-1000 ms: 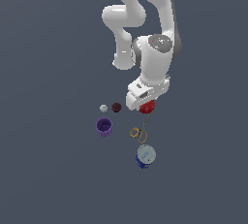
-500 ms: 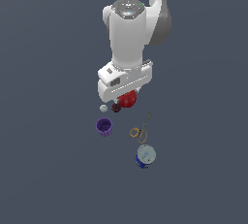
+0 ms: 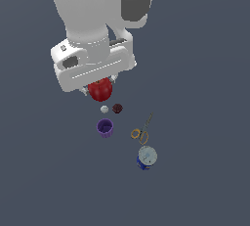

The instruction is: Pick up a designated object from a clutter of objects.

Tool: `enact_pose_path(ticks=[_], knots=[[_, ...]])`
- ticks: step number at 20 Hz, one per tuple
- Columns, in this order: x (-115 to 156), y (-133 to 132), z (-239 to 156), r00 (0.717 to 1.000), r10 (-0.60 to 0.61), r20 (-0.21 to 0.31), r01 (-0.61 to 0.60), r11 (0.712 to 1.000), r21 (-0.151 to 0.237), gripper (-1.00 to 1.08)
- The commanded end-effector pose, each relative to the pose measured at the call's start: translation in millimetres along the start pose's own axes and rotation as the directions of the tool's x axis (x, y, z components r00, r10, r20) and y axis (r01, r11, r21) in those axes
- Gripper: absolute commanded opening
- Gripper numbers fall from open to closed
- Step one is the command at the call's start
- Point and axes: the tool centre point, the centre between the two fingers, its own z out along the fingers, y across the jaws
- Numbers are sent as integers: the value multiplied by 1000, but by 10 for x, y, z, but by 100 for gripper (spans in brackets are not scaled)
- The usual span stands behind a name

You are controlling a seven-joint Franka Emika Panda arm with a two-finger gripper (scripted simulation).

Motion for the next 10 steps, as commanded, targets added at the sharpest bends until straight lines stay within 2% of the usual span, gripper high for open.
enact_pose_path(ticks=[1,10], knots=[[-46,196,-194,1000,-1,-1,1,1000,-2,-100],[-152,741,-687,1000,-1,0,1,1000,-3,-100]])
